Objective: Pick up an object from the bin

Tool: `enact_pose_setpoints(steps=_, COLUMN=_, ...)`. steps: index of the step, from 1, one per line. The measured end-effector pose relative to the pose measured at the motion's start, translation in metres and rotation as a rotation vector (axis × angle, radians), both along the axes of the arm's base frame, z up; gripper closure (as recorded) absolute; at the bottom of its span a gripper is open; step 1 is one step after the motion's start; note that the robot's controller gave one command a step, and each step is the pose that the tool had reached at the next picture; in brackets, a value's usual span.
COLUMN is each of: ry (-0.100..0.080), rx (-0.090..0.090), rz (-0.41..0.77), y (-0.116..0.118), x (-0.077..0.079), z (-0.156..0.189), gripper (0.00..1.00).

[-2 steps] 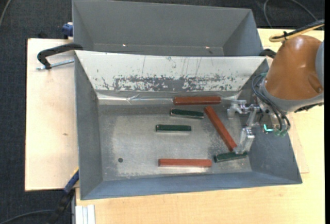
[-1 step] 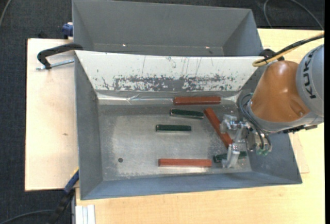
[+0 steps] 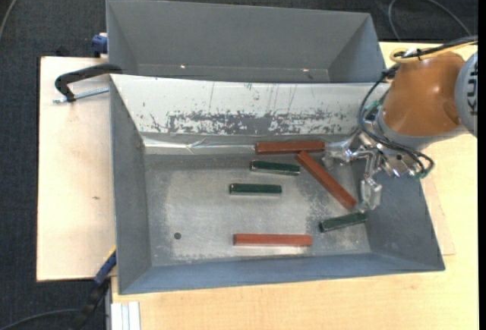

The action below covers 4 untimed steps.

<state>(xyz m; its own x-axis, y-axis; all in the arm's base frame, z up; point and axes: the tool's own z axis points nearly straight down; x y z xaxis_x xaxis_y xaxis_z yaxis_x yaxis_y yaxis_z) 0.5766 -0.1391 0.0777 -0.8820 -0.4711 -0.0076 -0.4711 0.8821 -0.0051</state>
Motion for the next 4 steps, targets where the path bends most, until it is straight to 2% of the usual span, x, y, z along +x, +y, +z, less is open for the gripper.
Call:
enact_pose_setpoints(steps=1, ry=0.008, rx=0.003, rz=-0.002, y=0.03, x=-0.065, z=-0.007, gripper=0.0)
enact_pose_setpoints(steps=2, ry=-0.009, rx=0.005, rz=-0.061, y=0.074, x=0.0, z=0.049, gripper=0.0)
enact_pose_setpoints(steps=3, ry=0.006, rx=0.002, rz=0.389, y=0.147, x=0.01, z=-0.006, gripper=0.0)
enact_pose_setpoints(steps=4, ry=-0.005, rx=0.001, rz=0.386, y=0.147, x=0.013, z=-0.002, gripper=1.0)
